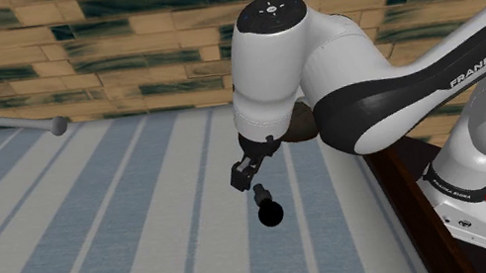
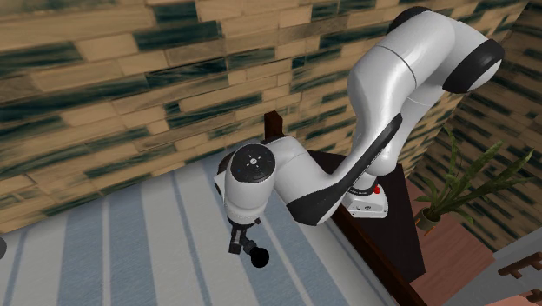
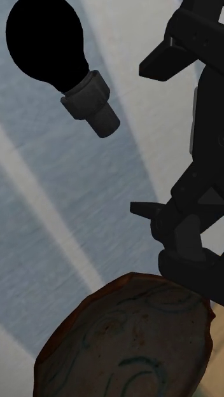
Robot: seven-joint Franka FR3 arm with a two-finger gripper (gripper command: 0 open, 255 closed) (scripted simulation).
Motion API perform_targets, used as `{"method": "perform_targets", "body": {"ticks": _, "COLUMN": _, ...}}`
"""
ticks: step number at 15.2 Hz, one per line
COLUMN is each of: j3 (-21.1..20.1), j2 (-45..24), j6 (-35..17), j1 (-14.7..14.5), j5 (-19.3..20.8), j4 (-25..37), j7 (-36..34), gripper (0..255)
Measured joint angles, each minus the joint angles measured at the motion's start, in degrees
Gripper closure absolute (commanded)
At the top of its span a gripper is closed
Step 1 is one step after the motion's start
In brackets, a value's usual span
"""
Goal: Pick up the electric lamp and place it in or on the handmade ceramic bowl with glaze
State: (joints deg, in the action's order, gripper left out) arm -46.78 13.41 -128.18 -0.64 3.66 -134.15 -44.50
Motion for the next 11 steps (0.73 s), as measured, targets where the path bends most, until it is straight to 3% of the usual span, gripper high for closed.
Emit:
{"method": "perform_targets", "body": {"ticks": 1, "j3": 0.0, "j2": 0.0, "j6": 0.0, "j1": 0.0, "j5": 0.0, "j4": 0.0, "j7": 0.0, "gripper": 255}}
{"method": "perform_targets", "body": {"ticks": 10, "j3": 0.0, "j2": 0.0, "j6": 0.0, "j1": 0.0, "j5": 0.0, "j4": 0.0, "j7": 0.0, "gripper": 255}}
{"method": "perform_targets", "body": {"ticks": 11, "j3": 0.0, "j2": 0.0, "j6": 0.0, "j1": 0.0, "j5": 0.0, "j4": 0.0, "j7": 0.0, "gripper": 0}}
